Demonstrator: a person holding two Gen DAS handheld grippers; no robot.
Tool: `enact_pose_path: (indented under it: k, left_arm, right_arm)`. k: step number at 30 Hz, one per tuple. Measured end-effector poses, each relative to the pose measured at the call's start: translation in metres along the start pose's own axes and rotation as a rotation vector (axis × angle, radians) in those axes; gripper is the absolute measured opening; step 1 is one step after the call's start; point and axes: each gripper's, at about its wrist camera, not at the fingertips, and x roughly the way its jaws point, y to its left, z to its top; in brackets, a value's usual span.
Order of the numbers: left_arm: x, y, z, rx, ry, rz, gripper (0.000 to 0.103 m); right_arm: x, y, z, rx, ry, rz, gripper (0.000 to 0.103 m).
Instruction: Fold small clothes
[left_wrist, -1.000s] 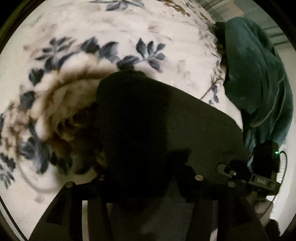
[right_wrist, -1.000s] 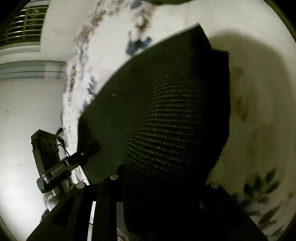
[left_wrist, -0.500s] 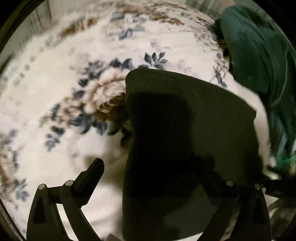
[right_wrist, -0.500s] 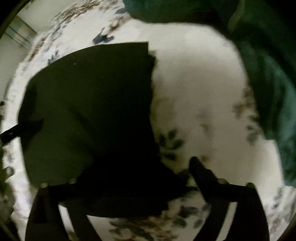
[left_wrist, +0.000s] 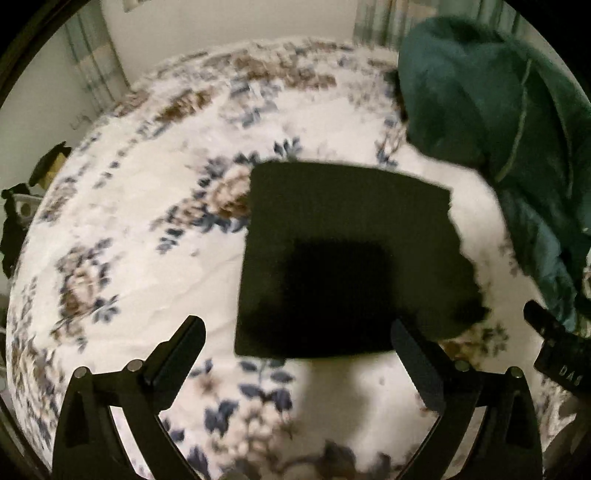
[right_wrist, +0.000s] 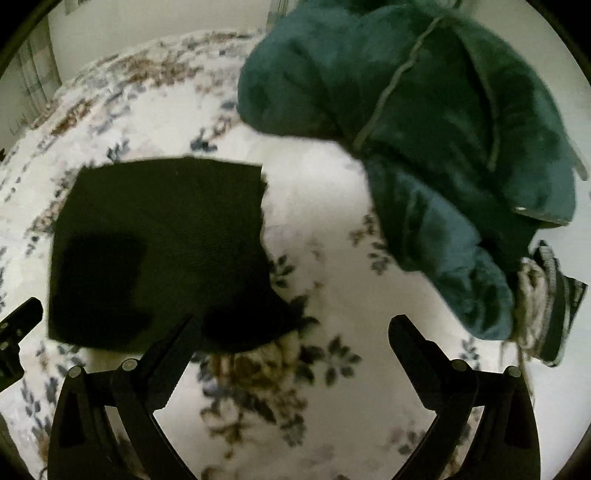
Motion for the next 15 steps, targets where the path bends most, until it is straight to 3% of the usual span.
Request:
enact_pose_path:
  k: [15]
  left_arm:
    - [-0.285, -0.02, -0.054, 0.003, -0.234, 0.009, 0.103]
  right_arm:
    - [-0.314, -0.072, -0.066, 0.056, -0.268, -0.009, 0.103]
